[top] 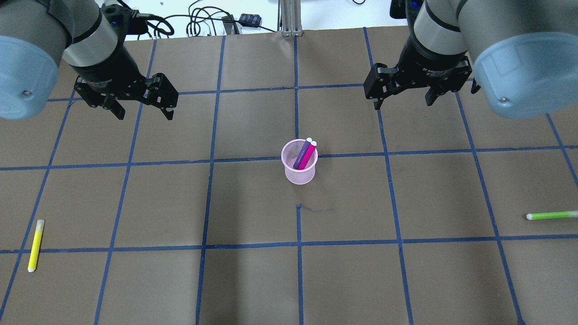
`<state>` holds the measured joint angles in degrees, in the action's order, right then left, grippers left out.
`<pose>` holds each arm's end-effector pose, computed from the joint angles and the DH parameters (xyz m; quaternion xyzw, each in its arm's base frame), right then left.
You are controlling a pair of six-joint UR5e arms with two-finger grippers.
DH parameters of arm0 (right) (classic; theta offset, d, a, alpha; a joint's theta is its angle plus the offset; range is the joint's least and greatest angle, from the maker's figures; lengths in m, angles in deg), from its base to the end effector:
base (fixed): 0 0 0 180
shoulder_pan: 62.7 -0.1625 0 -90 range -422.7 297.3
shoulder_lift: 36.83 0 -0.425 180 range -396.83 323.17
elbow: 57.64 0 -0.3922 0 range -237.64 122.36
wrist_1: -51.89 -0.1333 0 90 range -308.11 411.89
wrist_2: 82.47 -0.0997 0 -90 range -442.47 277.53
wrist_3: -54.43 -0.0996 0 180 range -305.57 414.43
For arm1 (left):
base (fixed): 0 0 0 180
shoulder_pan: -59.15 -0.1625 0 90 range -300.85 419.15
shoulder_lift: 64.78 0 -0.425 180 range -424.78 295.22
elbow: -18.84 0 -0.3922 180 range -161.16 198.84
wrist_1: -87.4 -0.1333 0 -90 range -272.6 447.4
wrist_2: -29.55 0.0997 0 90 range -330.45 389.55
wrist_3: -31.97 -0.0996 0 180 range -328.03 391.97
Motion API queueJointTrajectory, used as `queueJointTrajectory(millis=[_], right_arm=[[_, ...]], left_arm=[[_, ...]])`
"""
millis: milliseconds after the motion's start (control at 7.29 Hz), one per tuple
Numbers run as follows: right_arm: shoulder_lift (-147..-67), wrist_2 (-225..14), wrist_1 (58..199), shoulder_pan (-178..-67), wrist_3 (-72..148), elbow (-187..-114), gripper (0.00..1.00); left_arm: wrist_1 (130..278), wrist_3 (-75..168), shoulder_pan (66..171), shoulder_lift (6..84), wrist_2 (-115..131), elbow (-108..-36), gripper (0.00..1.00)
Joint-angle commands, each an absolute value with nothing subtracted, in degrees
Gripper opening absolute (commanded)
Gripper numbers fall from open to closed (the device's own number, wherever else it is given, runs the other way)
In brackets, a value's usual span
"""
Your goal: Insert purple and pink pens into pink cup
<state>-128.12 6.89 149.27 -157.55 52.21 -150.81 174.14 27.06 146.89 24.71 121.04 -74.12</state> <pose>0.1755 -0.4781 0.4849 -0.0232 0.9986 -0.0475 0.0085 -0.1113 -0.4939 0.4726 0.0230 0.9996 -0.0062 0.0134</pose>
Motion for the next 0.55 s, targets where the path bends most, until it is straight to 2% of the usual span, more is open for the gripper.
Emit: queueJointTrajectory(millis=[0,411], right_arm=[[-128.1,6.7,149.1,-157.5,52.2,-150.9,1.0],[-128.1,5.4,149.0,-157.5,53.0,-150.9,1.0]], left_arm=[[174.2,27.0,146.0,22.8,120.8,-75.6,1.0],[174.3,27.0,145.2,22.4,120.9,-76.2,1.0]])
